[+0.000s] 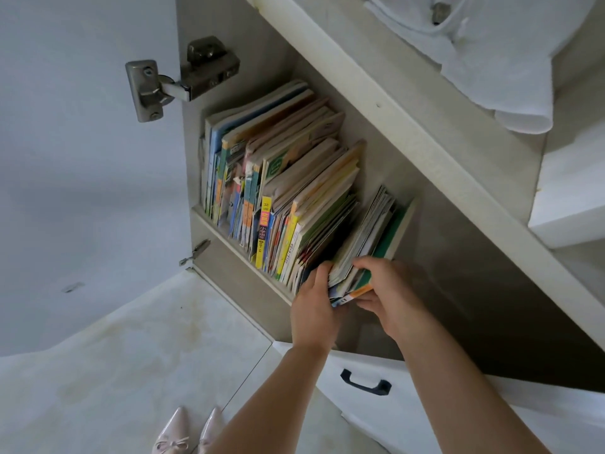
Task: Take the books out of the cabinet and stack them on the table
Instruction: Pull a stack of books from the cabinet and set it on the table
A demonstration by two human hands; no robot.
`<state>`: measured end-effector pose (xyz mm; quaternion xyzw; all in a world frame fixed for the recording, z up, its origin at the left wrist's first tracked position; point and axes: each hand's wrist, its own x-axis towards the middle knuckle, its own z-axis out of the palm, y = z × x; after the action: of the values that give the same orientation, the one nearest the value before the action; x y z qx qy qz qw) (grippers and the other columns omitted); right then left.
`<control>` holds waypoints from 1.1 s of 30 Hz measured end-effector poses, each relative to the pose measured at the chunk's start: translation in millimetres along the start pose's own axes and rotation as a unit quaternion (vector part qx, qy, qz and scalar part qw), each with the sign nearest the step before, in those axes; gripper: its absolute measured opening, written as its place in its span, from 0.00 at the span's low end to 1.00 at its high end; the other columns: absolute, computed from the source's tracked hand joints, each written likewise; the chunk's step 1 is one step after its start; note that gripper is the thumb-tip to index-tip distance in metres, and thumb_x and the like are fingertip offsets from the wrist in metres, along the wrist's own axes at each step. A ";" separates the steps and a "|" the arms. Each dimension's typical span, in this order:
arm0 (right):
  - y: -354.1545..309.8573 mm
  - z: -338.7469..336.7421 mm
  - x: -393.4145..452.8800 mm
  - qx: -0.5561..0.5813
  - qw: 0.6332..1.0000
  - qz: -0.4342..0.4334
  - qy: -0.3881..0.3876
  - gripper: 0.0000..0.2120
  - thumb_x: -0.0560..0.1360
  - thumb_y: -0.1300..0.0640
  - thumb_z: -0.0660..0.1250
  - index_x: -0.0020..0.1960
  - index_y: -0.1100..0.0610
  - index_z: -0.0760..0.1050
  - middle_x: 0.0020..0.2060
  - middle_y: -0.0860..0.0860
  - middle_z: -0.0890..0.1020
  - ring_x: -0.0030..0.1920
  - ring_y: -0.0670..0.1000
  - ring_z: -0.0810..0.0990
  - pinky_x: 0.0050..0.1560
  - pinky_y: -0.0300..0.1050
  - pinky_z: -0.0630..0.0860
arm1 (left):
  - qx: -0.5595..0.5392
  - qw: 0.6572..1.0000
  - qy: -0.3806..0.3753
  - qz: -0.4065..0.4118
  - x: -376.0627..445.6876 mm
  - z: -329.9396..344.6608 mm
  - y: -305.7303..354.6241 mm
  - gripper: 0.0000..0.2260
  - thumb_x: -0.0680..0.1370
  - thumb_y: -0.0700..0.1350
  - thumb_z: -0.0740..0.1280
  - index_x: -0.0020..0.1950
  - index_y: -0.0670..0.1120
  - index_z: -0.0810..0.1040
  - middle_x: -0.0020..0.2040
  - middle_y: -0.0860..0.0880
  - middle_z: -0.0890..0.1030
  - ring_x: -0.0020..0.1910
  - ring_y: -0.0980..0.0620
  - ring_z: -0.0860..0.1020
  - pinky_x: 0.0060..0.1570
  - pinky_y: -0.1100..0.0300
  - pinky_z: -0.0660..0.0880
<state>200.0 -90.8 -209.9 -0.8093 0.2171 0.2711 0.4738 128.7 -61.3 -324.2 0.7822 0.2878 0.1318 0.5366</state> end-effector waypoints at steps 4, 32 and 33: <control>-0.7 -2.7 -8.9 -0.027 1.000 0.007 0.000 0.16 0.73 0.59 0.70 0.59 0.61 0.73 0.46 0.59 0.83 0.40 0.57 0.85 0.36 0.45 0.76 | 0.009 0.999 0.025 0.032 -6.5 -3.8 -1.2 0.22 0.70 0.46 0.74 0.62 0.49 0.73 0.53 0.52 0.82 0.47 0.51 0.81 0.41 0.61 0.76; 26.3 -11.2 -19.7 -0.304 0.896 -0.288 -0.150 0.42 0.72 0.69 0.71 0.75 0.40 0.57 0.67 0.40 0.69 0.65 0.37 0.65 0.55 0.20 0.65 | -0.149 0.986 -0.058 -0.040 -35.1 -136.1 -98.5 0.24 0.64 0.42 0.80 0.52 0.64 0.80 0.47 0.66 0.83 0.49 0.64 0.81 0.50 0.69 0.76; 32.2 -9.6 -19.2 -0.316 0.888 -0.305 -0.136 0.41 0.71 0.68 0.72 0.74 0.39 0.58 0.68 0.43 0.71 0.67 0.40 0.68 0.60 0.27 0.69 | -0.157 0.984 -0.058 -0.059 -34.5 -136.8 -104.0 0.23 0.64 0.39 0.80 0.53 0.59 0.81 0.47 0.64 0.83 0.49 0.63 0.81 0.51 0.66 0.77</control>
<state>168.1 -112.1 -214.6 -0.8978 -0.2043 0.2747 0.2772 -1.4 49.6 -362.6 0.6765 0.2772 0.0980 0.6752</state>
